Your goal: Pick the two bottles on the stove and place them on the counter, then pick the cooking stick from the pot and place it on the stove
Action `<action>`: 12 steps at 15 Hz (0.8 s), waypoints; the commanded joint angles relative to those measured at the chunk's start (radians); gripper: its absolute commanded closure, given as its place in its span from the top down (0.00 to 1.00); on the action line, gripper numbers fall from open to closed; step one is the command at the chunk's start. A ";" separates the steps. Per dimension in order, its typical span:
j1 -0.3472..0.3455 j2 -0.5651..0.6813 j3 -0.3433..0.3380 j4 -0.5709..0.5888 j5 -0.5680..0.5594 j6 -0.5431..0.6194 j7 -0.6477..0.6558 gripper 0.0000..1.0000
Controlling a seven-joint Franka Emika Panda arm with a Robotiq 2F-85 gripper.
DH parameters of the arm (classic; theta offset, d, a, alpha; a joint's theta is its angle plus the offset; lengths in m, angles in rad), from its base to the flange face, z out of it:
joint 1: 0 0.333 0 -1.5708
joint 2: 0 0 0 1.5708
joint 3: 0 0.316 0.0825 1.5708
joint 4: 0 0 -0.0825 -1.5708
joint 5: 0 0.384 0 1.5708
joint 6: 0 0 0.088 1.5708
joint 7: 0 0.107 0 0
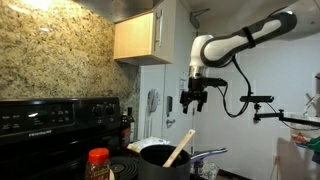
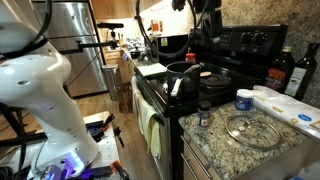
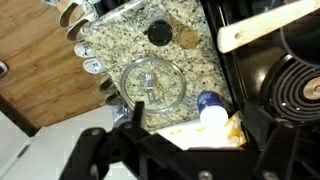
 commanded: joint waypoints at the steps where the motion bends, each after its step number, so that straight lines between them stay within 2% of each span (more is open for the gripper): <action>1: 0.035 0.001 0.092 0.165 -0.058 -0.208 0.030 1.00; 3: 0.073 0.025 0.142 0.252 -0.048 -0.326 0.017 1.00; 6: 0.137 0.070 0.196 0.330 -0.018 -0.406 -0.003 1.00; 12: 0.228 0.215 0.240 0.389 0.020 -0.266 0.031 1.00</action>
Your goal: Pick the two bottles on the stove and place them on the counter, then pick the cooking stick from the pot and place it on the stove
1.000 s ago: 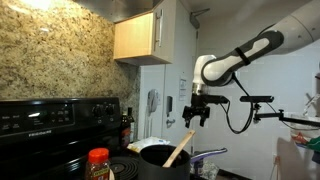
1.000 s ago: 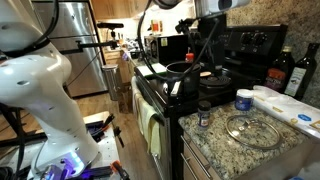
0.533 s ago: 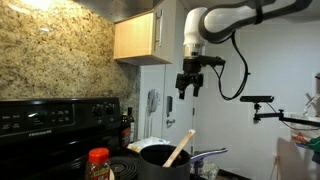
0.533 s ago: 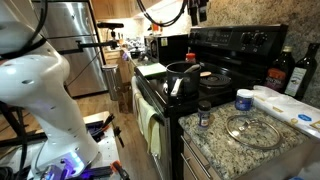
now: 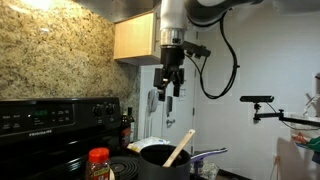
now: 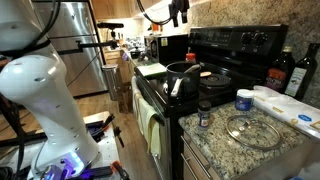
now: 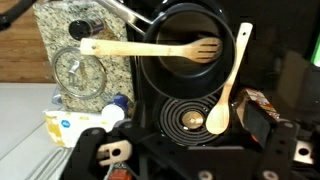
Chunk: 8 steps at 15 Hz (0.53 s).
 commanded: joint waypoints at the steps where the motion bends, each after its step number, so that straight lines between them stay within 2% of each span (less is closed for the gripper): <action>1: 0.032 0.124 0.003 0.069 0.041 0.096 -0.003 1.00; 4: 0.054 0.236 0.000 0.118 0.030 0.186 0.006 1.00; 8: 0.091 0.392 -0.005 0.223 0.047 0.220 -0.004 1.00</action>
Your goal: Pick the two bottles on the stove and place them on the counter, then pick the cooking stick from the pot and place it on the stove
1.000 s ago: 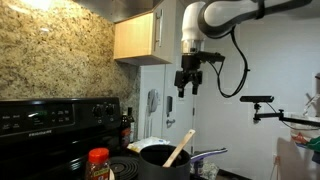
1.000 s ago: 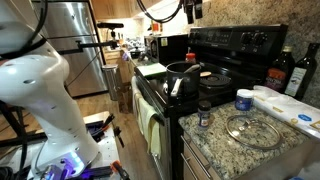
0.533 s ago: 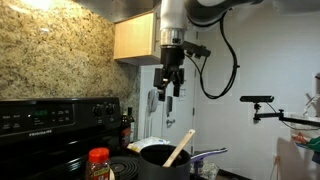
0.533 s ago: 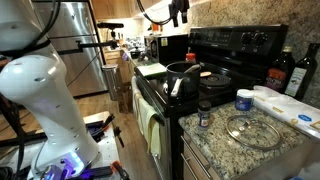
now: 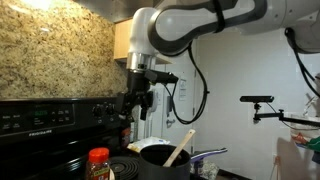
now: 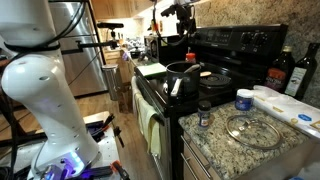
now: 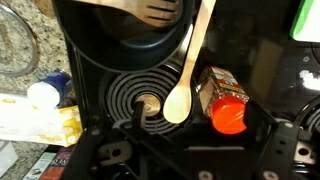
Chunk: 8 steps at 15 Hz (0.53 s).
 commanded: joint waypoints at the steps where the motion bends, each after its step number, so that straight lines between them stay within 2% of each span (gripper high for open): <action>1: 0.043 0.146 -0.011 0.142 0.031 -0.015 -0.005 1.00; 8: 0.119 0.304 -0.042 0.306 0.035 -0.023 0.053 1.00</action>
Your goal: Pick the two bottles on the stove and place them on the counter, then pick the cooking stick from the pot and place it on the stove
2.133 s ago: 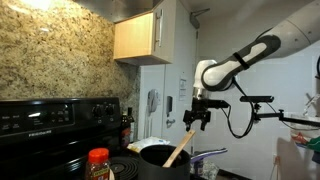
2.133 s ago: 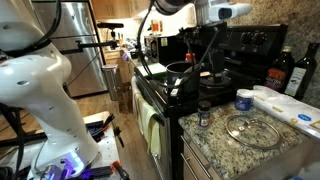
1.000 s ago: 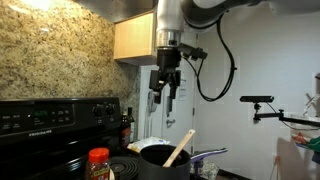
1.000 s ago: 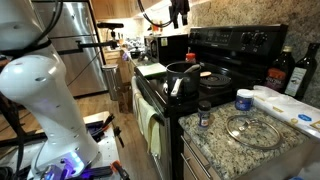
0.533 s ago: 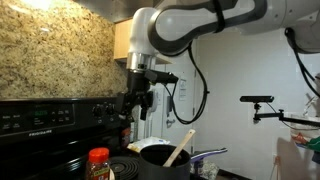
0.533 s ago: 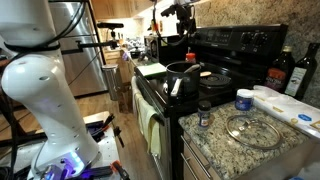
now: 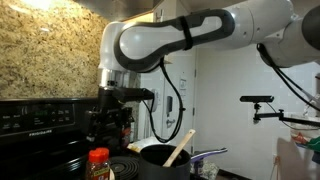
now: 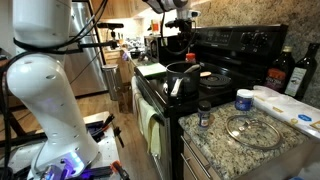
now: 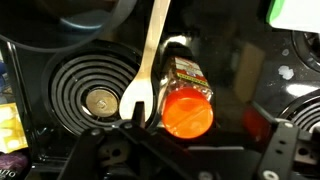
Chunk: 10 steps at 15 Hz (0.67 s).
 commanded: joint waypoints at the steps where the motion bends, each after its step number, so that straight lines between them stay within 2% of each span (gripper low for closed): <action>1: 0.033 0.067 -0.034 0.092 0.029 -0.019 0.056 1.00; 6: 0.045 0.105 -0.073 0.116 0.031 -0.012 0.133 1.00; 10: 0.041 0.127 -0.085 0.121 0.047 -0.015 0.135 1.00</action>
